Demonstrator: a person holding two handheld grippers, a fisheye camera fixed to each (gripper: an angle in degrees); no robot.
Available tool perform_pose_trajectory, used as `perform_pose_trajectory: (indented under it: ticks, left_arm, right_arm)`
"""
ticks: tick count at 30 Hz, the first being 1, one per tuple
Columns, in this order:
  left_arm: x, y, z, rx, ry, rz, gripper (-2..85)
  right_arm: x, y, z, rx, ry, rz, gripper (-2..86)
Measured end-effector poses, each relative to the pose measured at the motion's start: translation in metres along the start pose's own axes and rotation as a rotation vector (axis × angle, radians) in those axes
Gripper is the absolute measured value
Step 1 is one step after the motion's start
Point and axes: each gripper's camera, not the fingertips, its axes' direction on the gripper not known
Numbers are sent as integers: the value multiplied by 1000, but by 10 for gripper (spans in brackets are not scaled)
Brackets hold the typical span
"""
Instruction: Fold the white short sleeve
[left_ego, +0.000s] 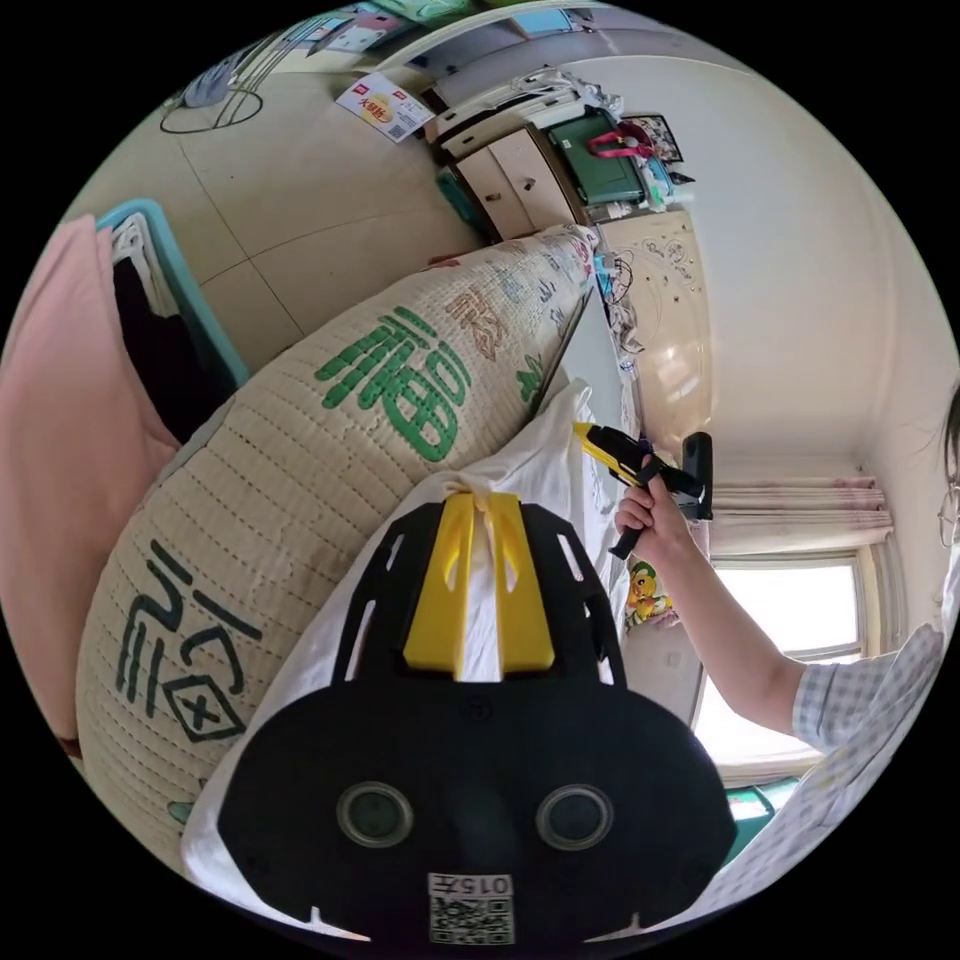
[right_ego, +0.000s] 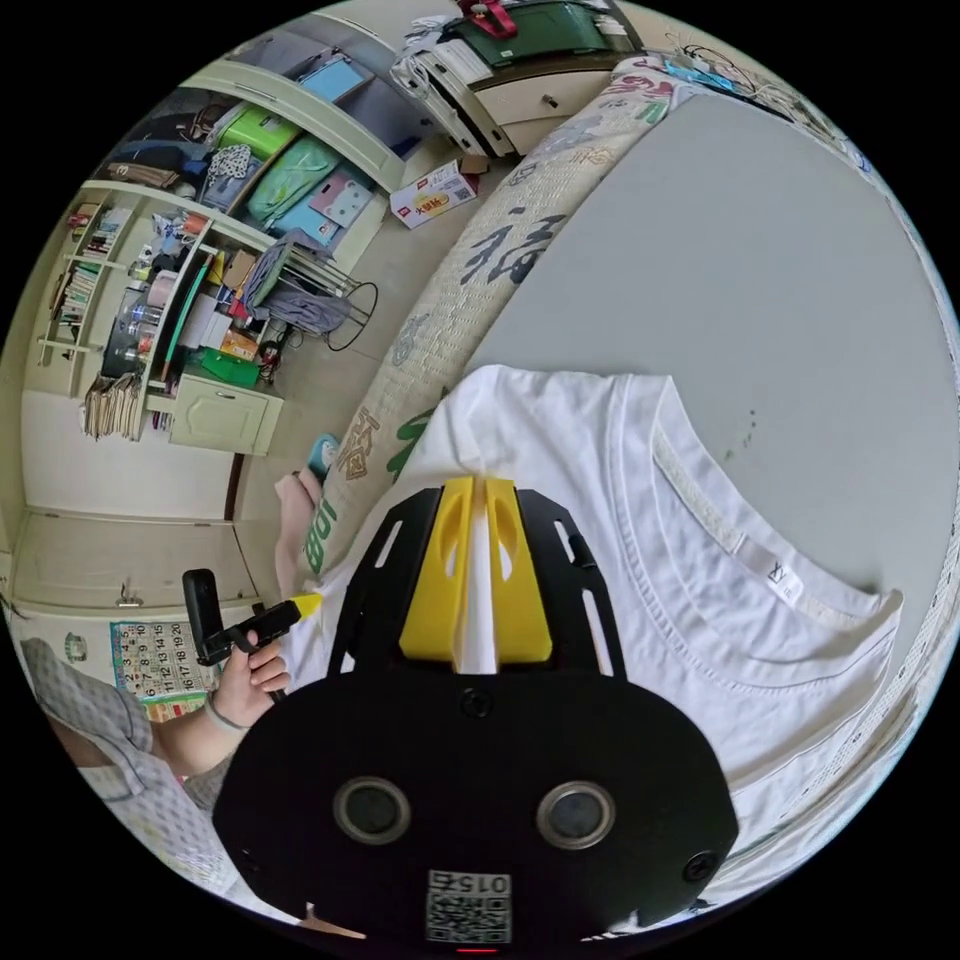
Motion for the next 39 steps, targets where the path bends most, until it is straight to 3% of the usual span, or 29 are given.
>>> perform_pose_trajectory:
  ticks: [6, 10, 14, 17, 21, 26, 29, 39]
  left_arm:
    - [-6, 2, 3, 29, -26, -9, 19]
    - [-6, 2, 5, 11, 12, 36, 62]
    - [-19, 3, 3, 44, 71, 1, 45]
    - [-27, 2, 6, 47, 45, -28, 18]
    - [-22, 4, 9, 43, 2, 12, 19]
    - [-2, 7, 5, -12, -70, 117, 71]
    - [10, 12, 6, -83, -74, 167, 87]
    - [20, 26, 28, -172, -6, 194, 59]
  right_arm:
    - [-15, -2, 1, 6, 21, 4, 24]
    - [-22, 4, -7, -4, -72, -5, 82]
    - [-34, -5, -5, -6, -76, -21, 42]
    - [-40, -12, 8, -12, 42, 4, 13]
    - [-48, -7, 11, 37, 39, 1, 14]
    - [-55, 41, -18, 88, -48, 8, 65]
    - [-58, 90, -33, 44, 0, -23, 82]
    - [-41, 187, -27, -78, -74, 46, 76]
